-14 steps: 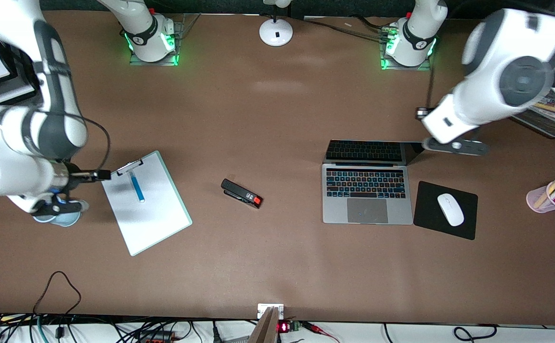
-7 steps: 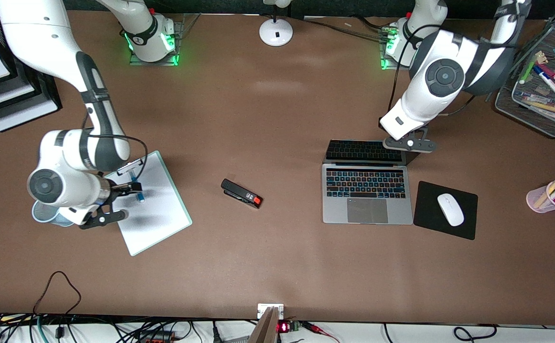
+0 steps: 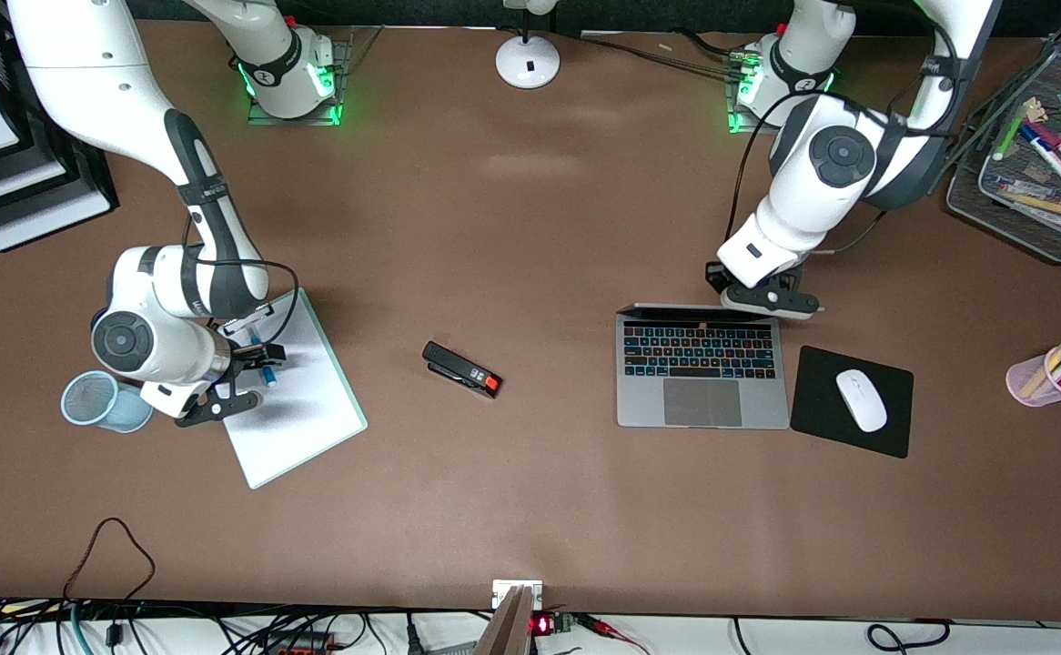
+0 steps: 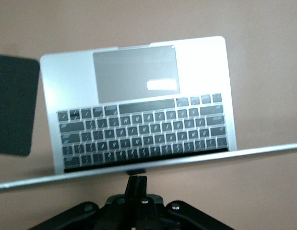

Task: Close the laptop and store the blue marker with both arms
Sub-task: 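Grasp the blue marker with the right gripper while the left pushes the lid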

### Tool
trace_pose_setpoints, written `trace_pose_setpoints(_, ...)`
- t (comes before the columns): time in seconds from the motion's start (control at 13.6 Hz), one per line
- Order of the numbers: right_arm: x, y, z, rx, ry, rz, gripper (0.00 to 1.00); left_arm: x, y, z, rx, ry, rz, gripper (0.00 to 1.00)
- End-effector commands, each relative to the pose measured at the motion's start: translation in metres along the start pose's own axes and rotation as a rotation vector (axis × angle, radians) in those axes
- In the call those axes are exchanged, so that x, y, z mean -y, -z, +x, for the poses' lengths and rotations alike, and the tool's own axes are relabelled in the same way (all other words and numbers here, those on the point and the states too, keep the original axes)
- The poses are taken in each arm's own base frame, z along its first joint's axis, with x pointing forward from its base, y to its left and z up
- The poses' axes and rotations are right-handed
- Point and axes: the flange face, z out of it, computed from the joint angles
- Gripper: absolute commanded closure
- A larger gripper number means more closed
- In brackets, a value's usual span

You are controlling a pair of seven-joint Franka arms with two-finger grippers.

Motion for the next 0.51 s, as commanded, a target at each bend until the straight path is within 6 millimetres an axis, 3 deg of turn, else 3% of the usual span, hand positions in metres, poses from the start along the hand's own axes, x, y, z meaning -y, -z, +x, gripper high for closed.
trace_pose_setpoints(0.0,0.006,0.005,-0.006,-0.023,0.023,0.015,0.07,0.0,-0.011,0.028,-0.055,-0.011,-0.036,1.0)
trace_pose_setpoints(0.37,0.014,0.005,0.0,-0.053,0.017,0.075,0.12,-0.001,-0.037,0.069,-0.099,0.014,-0.092,1.0)
trace_pose_setpoints(0.44,0.011,0.006,0.0,-0.059,0.038,0.074,0.17,0.002,-0.041,0.077,-0.106,0.005,-0.085,1.0)
